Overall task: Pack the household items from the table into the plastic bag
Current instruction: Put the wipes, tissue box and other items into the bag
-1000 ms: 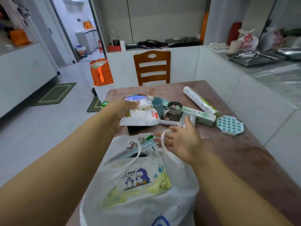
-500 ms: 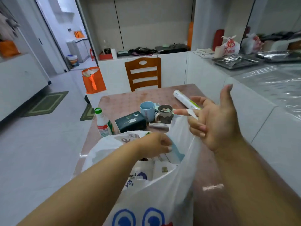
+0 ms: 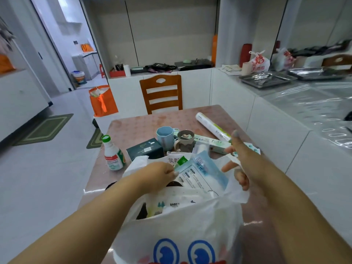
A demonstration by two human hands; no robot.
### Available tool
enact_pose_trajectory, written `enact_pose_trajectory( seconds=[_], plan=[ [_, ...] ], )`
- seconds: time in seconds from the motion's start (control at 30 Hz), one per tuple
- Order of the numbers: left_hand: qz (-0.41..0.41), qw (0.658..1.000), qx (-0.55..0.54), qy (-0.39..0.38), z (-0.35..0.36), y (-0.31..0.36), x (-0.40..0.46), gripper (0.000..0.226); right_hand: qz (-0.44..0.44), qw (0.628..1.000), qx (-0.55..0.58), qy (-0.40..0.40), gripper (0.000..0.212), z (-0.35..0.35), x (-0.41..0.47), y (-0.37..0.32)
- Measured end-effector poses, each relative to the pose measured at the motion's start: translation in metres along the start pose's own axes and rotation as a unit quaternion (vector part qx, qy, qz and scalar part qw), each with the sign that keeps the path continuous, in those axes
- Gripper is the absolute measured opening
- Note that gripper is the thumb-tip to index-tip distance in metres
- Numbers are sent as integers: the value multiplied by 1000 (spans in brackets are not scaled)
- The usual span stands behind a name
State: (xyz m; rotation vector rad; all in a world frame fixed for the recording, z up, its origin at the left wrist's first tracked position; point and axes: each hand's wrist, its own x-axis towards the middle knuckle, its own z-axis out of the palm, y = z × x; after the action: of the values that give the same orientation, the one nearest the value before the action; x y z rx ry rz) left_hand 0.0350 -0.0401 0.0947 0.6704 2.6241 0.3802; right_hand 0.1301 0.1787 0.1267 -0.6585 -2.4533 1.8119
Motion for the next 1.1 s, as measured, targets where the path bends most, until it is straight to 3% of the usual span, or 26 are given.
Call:
enact_pose_trajectory(
  seconds=[0.17,0.27,0.4,0.47,0.53,0.67,0.77,0.87,1.0,1.1],
  plan=[
    [2,1000,-7,16,-9,5,12,36,-31,998,-24,47,111,-21,20,-7],
    [6,1000,12,26,-14,4,13,36,-5,996,22,82,86,-33,63,-1],
    [6,999,-13,35,-15,4,23,26,137,969,140,148,54,-51,147,47],
    [13,999,-23,33,-17,9,26,23,182,958,125,185,47,-58,180,81],
    [19,999,-37,31,-21,13,30,24,190,957,23,216,54,-64,209,108],
    [21,997,-71,21,-27,22,40,22,225,934,-181,208,93,-69,247,132],
    [9,996,-84,17,-27,23,48,25,234,928,-240,161,105,-66,266,141],
    [-3,995,-95,18,-26,21,53,28,267,905,-282,174,116,-58,282,150],
    [-20,995,-93,38,-25,17,56,27,280,910,-217,217,113,-58,292,160],
    [-17,994,-91,53,-24,17,52,19,221,943,-74,237,79,-62,294,169]
  ],
)
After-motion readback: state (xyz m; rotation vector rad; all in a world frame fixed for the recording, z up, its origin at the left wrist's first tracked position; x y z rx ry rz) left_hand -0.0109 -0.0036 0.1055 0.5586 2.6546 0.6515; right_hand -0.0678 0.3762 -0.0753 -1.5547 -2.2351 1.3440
